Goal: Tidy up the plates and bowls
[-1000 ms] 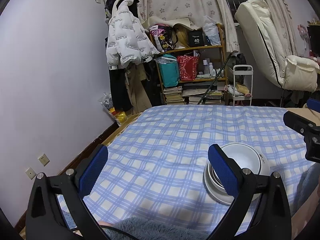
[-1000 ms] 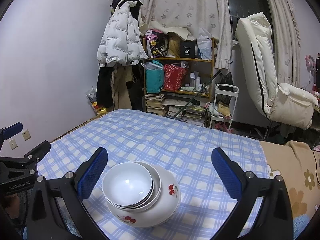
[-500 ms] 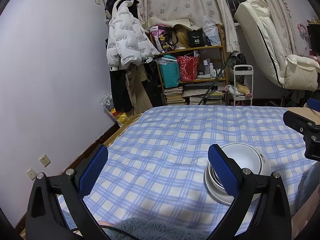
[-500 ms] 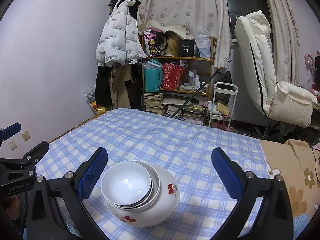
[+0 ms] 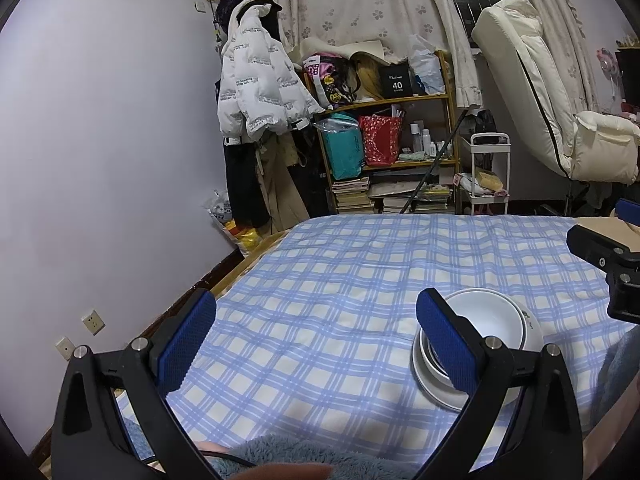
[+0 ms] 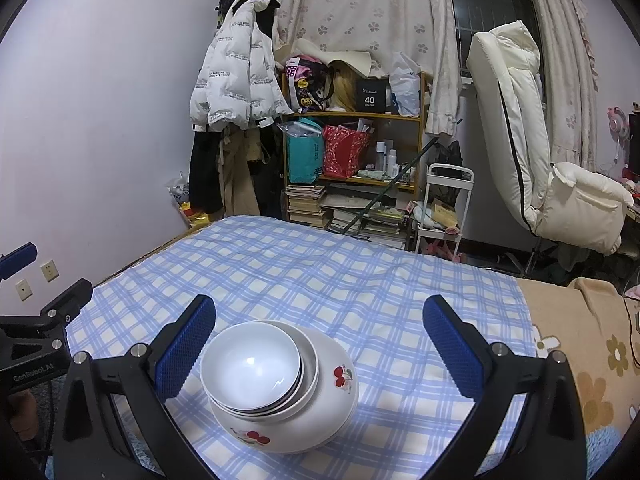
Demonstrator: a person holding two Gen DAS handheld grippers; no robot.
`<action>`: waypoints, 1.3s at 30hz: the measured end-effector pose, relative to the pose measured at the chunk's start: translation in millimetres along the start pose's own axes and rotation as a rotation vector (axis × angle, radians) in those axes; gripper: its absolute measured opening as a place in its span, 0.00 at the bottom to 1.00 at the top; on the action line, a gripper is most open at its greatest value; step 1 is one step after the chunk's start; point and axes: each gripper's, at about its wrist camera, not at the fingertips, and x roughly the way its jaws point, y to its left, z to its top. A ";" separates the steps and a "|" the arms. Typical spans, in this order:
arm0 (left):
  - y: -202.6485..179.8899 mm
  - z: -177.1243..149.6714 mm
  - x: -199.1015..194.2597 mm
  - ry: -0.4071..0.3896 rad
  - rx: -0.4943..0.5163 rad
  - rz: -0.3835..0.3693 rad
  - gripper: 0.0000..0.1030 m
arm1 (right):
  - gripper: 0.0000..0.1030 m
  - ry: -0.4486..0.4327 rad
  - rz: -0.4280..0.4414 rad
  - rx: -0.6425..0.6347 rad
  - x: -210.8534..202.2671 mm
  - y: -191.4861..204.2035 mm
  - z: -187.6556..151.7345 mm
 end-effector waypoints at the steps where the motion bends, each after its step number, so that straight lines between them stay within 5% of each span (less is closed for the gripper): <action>1: 0.6 0.6 -1.1 -0.005 0.001 0.003 0.96 | 1.00 0.000 0.001 0.000 0.0 -0.2 0.0; 39: -1.1 2.5 -6.4 -0.022 -0.013 -0.008 0.99 | 1.00 0.004 0.001 0.001 -0.2 -6.3 -0.2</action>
